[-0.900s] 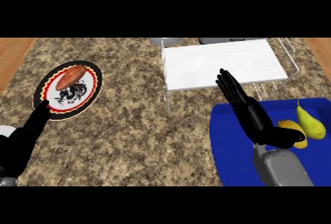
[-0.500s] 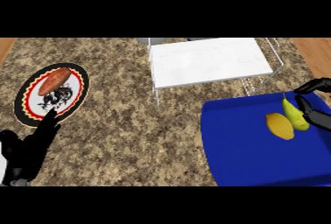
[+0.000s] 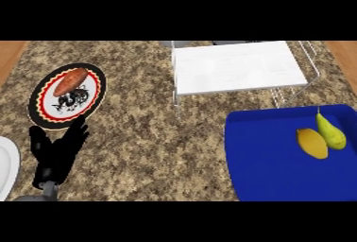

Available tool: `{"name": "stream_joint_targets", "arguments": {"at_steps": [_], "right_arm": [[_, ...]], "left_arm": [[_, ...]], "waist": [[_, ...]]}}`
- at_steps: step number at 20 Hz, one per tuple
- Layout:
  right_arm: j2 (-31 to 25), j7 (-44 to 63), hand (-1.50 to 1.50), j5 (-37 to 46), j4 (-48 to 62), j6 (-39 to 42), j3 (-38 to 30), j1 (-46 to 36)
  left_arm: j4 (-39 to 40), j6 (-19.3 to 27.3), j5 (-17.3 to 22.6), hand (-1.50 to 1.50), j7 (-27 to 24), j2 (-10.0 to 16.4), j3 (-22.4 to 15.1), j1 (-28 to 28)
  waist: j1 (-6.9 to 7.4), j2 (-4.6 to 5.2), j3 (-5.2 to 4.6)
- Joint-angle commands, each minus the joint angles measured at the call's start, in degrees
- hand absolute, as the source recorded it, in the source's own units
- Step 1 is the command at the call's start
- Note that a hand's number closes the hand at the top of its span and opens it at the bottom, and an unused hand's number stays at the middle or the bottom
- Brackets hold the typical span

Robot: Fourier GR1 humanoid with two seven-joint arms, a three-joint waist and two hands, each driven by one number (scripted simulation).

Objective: Pick the lemon from the tray and place it in the tiered shelf

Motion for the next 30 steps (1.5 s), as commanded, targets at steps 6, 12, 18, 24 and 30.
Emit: {"name": "stream_joint_targets", "arguments": {"at_steps": [6,12,18,24,30], "right_arm": [[-9.91,-7.27,-1.5,5.57,0.08,10.69,4.26,3.38],[-8.62,10.57,-1.5,5.77,-19.44,5.11,7.54,7.54],[-3.91,32.54,-1.5,3.25,-35.25,-0.51,5.29,8.25],[1.17,43.12,-1.5,12.98,-43.14,-6.41,11.06,10.91],[4.0,49.09,-1.5,19.97,-44.08,-5.13,15.67,7.91]], "left_arm": [[3.32,-0.06,-1.15,0.0,0.57,-2.16,-0.34,-1.37],[7.06,-1.03,-1.14,0.0,-0.11,-1.11,2.31,-4.22],[6.63,-2.59,-2.02,0.0,-3.33,-1.51,2.64,-0.29],[4.08,-2.85,-2.86,0.0,-3.23,-2.47,1.66,2.76],[5.38,-3.24,-3.42,0.0,-2.5,-3.66,2.18,-0.05]], "waist": [[-0.11,-0.59,-0.31],[-1.11,-0.8,-0.45],[-0.66,-0.81,-0.43],[-0.04,-0.71,-0.37],[0.3,-0.59,-0.32]]}}
